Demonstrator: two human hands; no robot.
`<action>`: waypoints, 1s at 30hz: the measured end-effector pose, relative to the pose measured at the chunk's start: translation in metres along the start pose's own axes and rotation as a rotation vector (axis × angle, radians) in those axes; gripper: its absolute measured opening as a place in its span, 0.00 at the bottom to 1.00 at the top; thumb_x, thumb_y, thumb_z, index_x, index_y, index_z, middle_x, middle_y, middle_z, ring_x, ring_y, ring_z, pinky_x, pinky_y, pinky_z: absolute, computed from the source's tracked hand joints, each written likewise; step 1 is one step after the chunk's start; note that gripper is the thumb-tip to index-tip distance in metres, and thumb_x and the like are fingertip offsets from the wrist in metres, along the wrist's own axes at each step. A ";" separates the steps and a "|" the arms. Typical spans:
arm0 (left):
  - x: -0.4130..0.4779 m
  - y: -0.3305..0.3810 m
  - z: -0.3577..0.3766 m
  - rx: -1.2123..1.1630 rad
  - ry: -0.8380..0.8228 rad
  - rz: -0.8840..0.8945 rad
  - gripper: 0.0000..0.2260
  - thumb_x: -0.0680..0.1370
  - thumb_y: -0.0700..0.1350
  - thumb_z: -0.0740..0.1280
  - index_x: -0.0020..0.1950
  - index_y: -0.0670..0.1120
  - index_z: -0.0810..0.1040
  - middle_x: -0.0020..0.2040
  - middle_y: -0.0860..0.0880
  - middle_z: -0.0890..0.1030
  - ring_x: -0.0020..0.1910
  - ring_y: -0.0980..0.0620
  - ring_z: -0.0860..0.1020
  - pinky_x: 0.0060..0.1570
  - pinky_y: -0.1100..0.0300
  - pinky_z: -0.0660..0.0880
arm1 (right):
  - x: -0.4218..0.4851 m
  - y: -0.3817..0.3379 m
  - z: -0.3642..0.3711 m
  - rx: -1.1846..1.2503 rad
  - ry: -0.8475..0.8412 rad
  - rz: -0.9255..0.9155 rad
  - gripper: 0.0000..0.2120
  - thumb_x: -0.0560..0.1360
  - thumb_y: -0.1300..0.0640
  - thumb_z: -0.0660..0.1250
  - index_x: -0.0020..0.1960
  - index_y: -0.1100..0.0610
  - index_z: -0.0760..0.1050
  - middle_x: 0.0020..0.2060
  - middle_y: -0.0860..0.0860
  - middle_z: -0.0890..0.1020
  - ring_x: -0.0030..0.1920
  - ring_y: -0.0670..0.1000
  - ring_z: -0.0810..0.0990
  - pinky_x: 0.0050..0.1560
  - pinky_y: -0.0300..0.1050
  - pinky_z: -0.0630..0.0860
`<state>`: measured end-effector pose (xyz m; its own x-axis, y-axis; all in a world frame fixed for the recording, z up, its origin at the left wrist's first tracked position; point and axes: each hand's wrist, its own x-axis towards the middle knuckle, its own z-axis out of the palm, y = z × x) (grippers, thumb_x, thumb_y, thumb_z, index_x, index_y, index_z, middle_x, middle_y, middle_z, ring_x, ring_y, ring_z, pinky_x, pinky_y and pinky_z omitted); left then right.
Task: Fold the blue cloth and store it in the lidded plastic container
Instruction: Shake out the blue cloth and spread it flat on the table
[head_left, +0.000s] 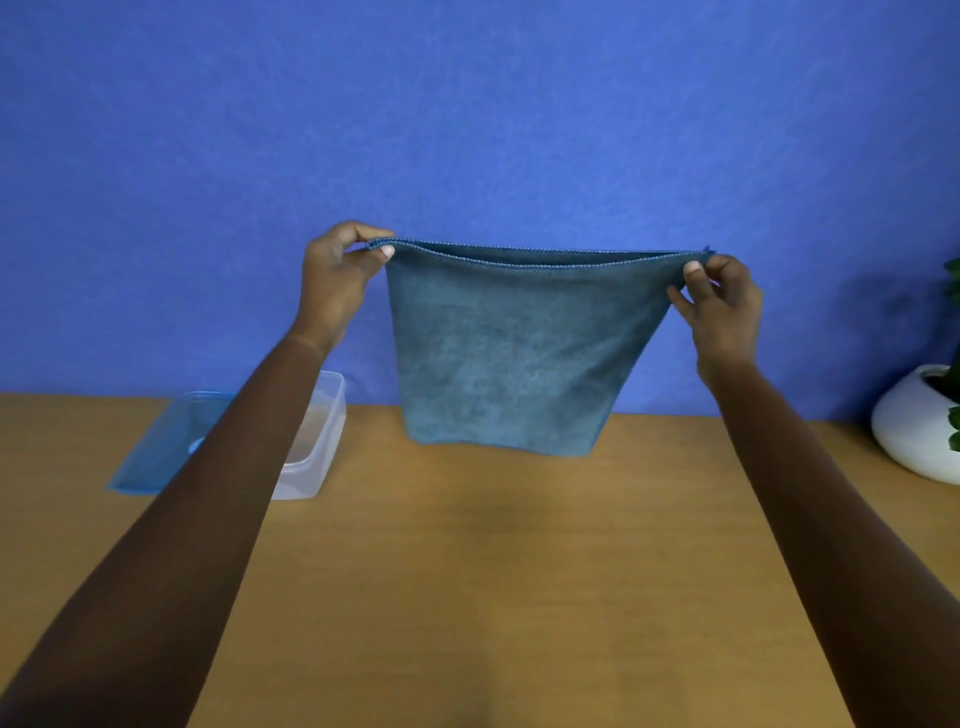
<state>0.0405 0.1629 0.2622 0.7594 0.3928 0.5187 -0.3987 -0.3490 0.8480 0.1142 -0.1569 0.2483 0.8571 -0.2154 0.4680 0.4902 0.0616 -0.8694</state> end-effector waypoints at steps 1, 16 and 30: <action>-0.005 0.002 -0.003 0.005 -0.037 -0.001 0.13 0.75 0.33 0.65 0.37 0.51 0.76 0.31 0.61 0.80 0.32 0.69 0.77 0.39 0.74 0.74 | -0.002 0.003 -0.004 0.010 -0.016 0.003 0.14 0.77 0.64 0.60 0.35 0.53 0.68 0.32 0.47 0.70 0.33 0.39 0.73 0.46 0.35 0.80; -0.054 -0.013 -0.044 0.555 -1.154 -0.752 0.08 0.64 0.39 0.76 0.37 0.45 0.79 0.25 0.52 0.81 0.25 0.59 0.79 0.27 0.69 0.75 | -0.051 0.034 -0.089 -0.425 -1.119 0.781 0.09 0.67 0.66 0.70 0.30 0.56 0.81 0.27 0.47 0.81 0.28 0.42 0.78 0.33 0.33 0.73; -0.113 -0.147 -0.016 0.382 -0.540 -0.841 0.09 0.75 0.37 0.68 0.36 0.44 0.73 0.27 0.47 0.68 0.15 0.62 0.67 0.19 0.72 0.63 | -0.104 0.116 -0.058 -0.691 -0.721 0.754 0.08 0.77 0.60 0.62 0.39 0.59 0.71 0.40 0.54 0.79 0.38 0.46 0.77 0.38 0.39 0.70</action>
<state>0.0048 0.1836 0.0810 0.8798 0.2358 -0.4128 0.4754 -0.4215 0.7722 0.0731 -0.1843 0.0897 0.8864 0.2469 -0.3916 -0.1580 -0.6337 -0.7573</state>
